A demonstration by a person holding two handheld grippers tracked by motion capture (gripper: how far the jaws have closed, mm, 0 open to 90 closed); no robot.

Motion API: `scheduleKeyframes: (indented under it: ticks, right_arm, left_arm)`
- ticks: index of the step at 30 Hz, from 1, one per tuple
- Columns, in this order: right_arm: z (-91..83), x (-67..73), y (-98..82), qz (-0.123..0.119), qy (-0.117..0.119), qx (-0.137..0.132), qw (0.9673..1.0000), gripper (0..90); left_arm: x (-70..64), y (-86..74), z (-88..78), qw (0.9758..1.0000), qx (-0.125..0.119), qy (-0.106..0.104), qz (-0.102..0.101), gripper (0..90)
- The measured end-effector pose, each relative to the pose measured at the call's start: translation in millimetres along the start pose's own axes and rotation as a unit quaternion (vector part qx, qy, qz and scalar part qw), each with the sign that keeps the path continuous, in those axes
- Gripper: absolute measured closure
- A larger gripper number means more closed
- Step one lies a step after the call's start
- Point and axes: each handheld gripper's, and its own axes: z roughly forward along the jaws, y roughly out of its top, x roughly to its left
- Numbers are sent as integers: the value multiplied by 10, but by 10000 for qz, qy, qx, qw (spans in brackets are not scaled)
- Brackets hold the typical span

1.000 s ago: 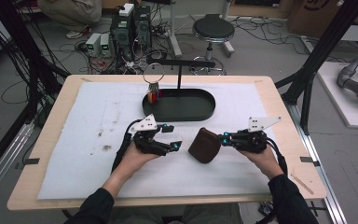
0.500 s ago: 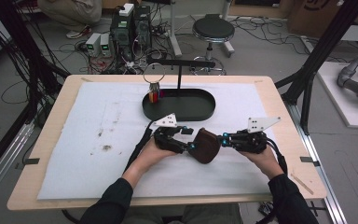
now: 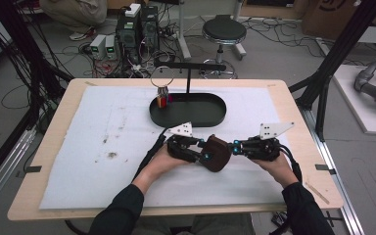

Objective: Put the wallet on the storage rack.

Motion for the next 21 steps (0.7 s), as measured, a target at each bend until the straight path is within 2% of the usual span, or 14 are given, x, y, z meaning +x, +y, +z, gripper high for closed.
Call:
scheduleKeyframes:
  ticks: [4,6,8,9,14,16,21]
  right_arm:
    - [-5,-8,-5,-6,8,-3,10000,865]
    - [-9,-10,-8,14,65,16,10000,805]
    - [-10,-6,-8,48,79,-6,10000,703]
    - [-10,-6,-7,50,4,-29,10000,646]
    - [-7,-18,-11,93,-125,-56,9999,552]
    - [9,-26,-16,205,-221,-35,9995,465]
    - [52,-71,-47,563,-170,93,9982,374]
  left_arm:
    - [-8,5,-4,10000,19,30,34,529]
    - [-9,7,-7,10000,36,56,17,532]
    - [-15,9,-14,9999,61,78,39,540]
    - [-26,9,-16,9999,63,93,73,547]
    - [-87,31,-20,9995,97,145,262,553]
    - [-108,33,-25,9994,104,173,281,558]
    - [-156,31,-39,9989,101,249,378,568]
